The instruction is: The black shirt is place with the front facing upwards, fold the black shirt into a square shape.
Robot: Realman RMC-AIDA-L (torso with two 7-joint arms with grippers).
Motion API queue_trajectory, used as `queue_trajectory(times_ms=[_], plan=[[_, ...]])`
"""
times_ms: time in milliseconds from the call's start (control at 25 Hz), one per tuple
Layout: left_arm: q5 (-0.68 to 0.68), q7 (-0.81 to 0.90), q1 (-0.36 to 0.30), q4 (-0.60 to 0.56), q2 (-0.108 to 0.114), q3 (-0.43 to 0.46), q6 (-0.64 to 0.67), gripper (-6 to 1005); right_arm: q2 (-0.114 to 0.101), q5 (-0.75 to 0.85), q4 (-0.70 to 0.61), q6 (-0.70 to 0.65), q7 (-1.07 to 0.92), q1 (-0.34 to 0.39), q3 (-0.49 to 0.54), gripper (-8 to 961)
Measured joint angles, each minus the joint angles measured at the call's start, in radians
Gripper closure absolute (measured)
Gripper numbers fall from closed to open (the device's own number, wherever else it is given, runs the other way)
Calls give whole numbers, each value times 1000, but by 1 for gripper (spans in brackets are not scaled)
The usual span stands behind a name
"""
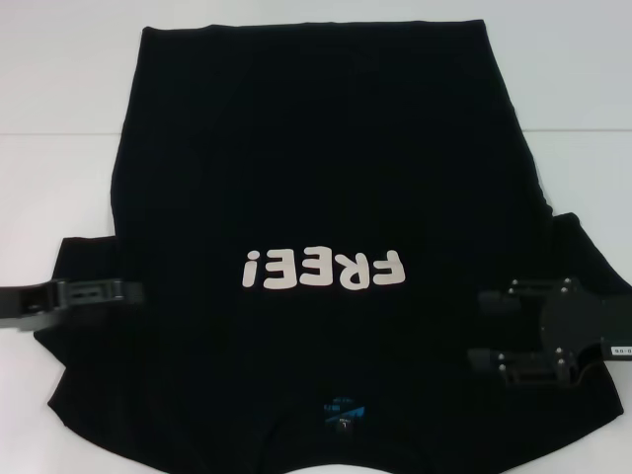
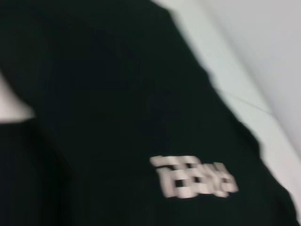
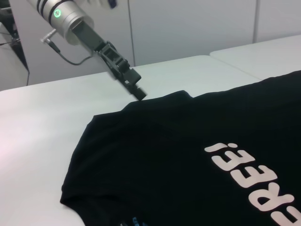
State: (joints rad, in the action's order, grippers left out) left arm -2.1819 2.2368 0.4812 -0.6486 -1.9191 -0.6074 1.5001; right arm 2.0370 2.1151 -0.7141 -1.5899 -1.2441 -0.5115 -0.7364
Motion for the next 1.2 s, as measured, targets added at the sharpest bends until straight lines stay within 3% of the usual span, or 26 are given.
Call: queue_trajectory(times_ms=[400, 960, 1200], plan=[[-133, 285, 36, 4, 43, 37, -32, 67, 4, 3, -13, 11, -37, -15, 1, 178], [-280, 396, 44, 2, 67, 131, -92, 68, 5, 14, -15, 16, -49, -25, -2, 177], [-292, 397, 45, 14, 60, 131, -110, 68, 8, 14, -15, 25, -49, -25, -2, 177]])
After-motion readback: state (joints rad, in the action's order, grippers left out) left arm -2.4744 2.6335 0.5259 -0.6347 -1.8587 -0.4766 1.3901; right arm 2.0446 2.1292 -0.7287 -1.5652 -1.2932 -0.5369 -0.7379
